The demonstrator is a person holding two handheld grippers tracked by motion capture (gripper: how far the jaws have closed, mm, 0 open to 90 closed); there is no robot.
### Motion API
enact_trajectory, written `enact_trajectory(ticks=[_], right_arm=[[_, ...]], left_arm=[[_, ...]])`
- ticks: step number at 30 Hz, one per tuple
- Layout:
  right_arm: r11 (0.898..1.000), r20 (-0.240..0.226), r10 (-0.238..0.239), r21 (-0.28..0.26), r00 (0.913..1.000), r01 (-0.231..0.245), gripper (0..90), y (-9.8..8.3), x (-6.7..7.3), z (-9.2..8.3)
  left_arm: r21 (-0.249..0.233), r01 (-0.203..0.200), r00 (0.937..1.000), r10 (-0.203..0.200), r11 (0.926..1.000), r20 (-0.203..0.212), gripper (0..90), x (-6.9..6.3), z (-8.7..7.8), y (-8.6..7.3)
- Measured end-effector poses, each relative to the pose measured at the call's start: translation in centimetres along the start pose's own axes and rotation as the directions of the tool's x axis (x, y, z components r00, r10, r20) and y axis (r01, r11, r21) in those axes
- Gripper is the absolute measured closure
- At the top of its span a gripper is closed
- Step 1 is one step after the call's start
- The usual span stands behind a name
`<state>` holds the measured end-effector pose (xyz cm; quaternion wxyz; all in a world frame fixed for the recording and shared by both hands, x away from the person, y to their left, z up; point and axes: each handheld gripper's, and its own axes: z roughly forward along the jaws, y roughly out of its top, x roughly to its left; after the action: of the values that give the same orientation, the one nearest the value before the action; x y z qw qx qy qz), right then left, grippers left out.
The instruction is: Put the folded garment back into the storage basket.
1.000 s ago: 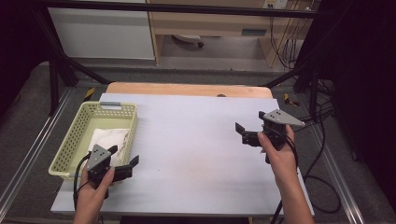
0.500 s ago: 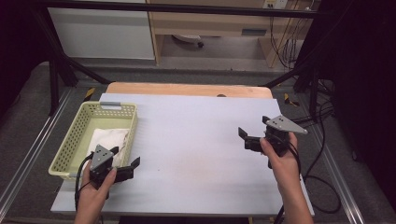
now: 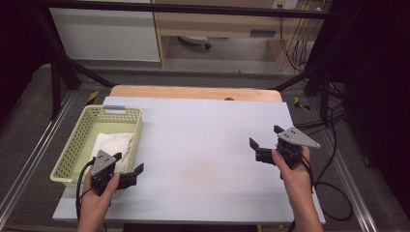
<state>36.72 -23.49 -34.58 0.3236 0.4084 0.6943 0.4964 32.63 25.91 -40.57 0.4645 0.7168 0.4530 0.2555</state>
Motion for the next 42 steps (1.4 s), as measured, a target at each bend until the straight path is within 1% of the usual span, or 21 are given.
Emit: enact_trajectory(ticks=[4, 11, 20, 28, 30, 31, 32, 35, 41, 42], right_arm=[[1.000, -0.001, 0.018, 0.015, 0.9998, -0.018, 4.7, -0.4, 0.1, 0.0], [0.999, 0.011, 0.028, 0.035, 0.9996, -0.028, 4.6, -1.3, -0.2, -0.4], [0.997, 0.028, 0.040, 0.072, 0.9988, -0.041, 4.2, -3.1, -0.7, -1.3], [0.994, 0.027, 0.044, 0.097, 0.9987, -0.047, 3.8, -4.9, -0.8, -2.0], [0.993, 0.025, 0.054, 0.105, 0.9982, -0.056, 3.7, -5.4, -0.9, -2.3], [0.992, 0.025, 0.072, 0.104, 0.9971, -0.074, 3.7, -5.9, -1.0, -2.5], [0.992, 0.025, 0.072, 0.104, 0.9971, -0.074, 3.7, -5.9, -1.0, -2.5], [0.989, 0.025, 0.087, 0.115, 0.9959, -0.089, 3.5, -6.8, -1.1, -2.8], [0.985, 0.019, 0.104, 0.133, 0.9944, -0.106, 3.4, -8.0, -1.5, -2.7], [0.983, 0.008, 0.124, 0.138, 0.9923, -0.124, 3.3, -8.2, -1.5, -2.7]], left_arm=[[-0.005, -0.001, 1.0000, 0.001, 1.0000, -0.006, 9.4, 0.0, 0.0, 0.0], [-0.003, -0.001, 1.0000, 0.001, 1.0000, -0.001, 9.5, 0.0, 0.0, 0.0], [-0.012, 0.004, 1.0000, -0.004, 0.9999, -0.005, 9.5, 0.1, 0.0, 0.0], [-0.015, 0.001, 1.0000, -0.001, 0.9999, -0.010, 9.5, 0.1, 0.0, 0.0], [-0.015, 0.004, 0.9999, -0.004, 0.9999, -0.011, 9.6, 0.2, 0.0, 0.0], [-0.015, 0.004, 0.9999, -0.005, 0.9999, -0.012, 9.5, 0.3, -0.1, 0.0], [-0.017, 0.012, 0.9998, -0.012, 0.9998, -0.013, 9.5, 0.4, -0.1, 0.0], [-0.022, 0.020, 0.9997, -0.020, 0.9996, -0.017, 9.5, 0.5, -0.2, 0.0], [-0.020, 0.012, 0.9999, -0.012, 0.9997, -0.011, 9.5, 0.3, -0.1, 0.0], [-0.020, 0.011, 0.9999, -0.011, 0.9997, -0.008, 9.5, 0.2, -0.1, 0.0]])
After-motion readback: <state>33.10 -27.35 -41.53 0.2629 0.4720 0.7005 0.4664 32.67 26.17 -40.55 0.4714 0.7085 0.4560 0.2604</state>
